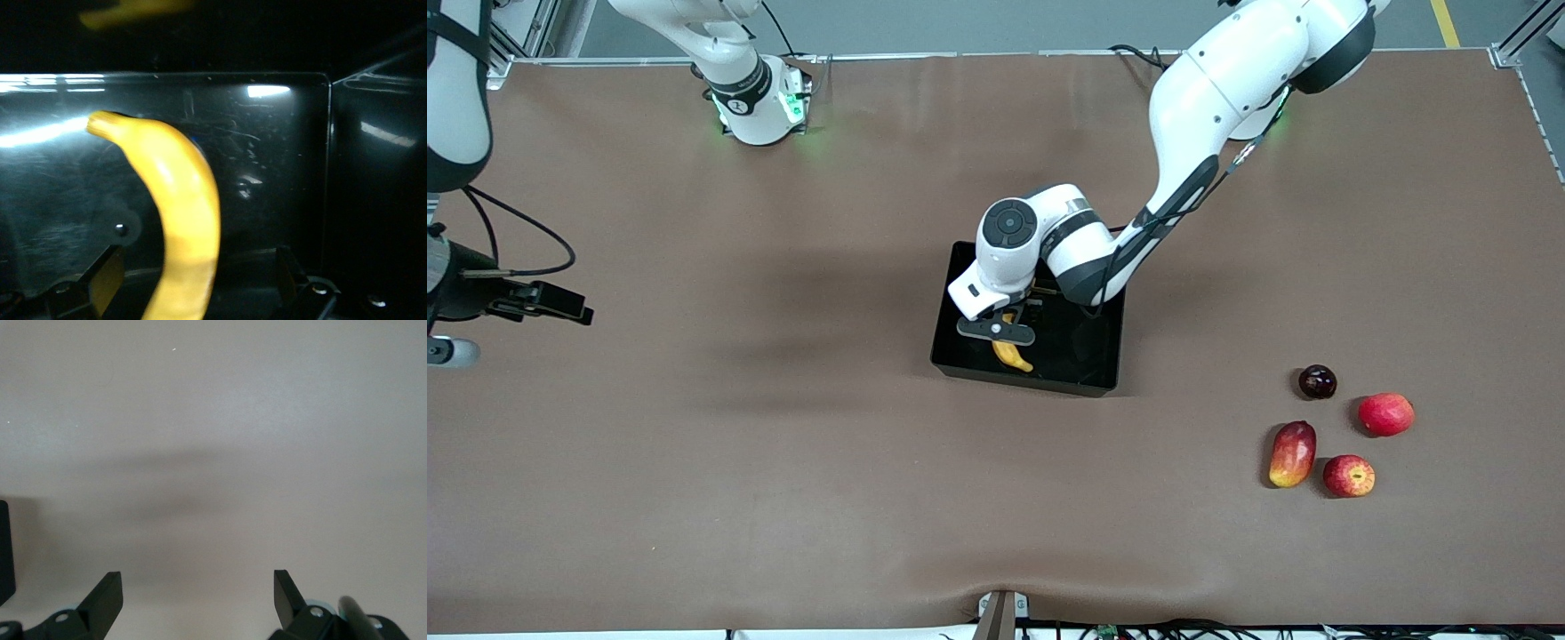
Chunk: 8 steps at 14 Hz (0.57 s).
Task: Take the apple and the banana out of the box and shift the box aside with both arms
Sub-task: 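Move the left gripper back over the banana in the tray, then grasp the banana with the left gripper while the right gripper approaches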
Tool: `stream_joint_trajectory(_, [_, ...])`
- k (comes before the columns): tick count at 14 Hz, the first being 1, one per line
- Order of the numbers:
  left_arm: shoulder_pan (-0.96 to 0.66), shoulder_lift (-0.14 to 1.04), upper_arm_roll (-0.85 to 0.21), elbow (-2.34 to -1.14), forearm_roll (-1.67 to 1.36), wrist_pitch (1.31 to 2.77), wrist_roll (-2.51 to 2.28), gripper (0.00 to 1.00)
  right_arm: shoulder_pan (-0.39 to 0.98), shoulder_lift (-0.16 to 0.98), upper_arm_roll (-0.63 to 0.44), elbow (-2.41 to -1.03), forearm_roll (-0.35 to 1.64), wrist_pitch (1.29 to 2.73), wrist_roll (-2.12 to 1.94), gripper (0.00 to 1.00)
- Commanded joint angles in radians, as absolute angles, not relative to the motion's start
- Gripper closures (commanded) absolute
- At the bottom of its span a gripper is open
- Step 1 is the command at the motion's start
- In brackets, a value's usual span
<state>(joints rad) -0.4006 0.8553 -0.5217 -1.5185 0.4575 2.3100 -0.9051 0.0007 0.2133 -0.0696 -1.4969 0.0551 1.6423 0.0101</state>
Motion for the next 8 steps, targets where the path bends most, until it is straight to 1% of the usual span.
stream_joint_trajectory(1, [-0.416, 0.882, -0.505, -1.506, 0.489, 2.359, -0.94, 0.0, 0.018, 0.225, -0.071, -1.485, 0.064, 1.634, 0.051, 0.0])
stream_joint_trajectory(3, [-0.433, 0.89, -0.483, -1.506, 0.514, 2.359, -0.942, 0.0, 0.021, 0.229, -0.069, -1.491, 0.066, 1.632, 0.054, 0.0])
stream_joint_trajectory(4, [-0.442, 0.89, -0.477, -1.506, 0.514, 2.359, -0.94, 0.06, 0.026, 0.235, -0.069, -1.491, 0.066, 1.629, 0.063, 0.0])
stream_joint_trajectory(6, [-0.456, 0.896, -0.466, -1.506, 0.515, 2.359, -0.939, 0.46, 0.044, 0.236, -0.069, -1.503, 0.086, 1.624, 0.118, 0.0])
stream_joint_trajectory(8, [-0.456, 0.893, -0.462, -1.506, 0.515, 2.353, -0.936, 0.88, 0.087, 0.238, -0.069, -1.508, 0.097, 1.621, 0.162, 0.0])
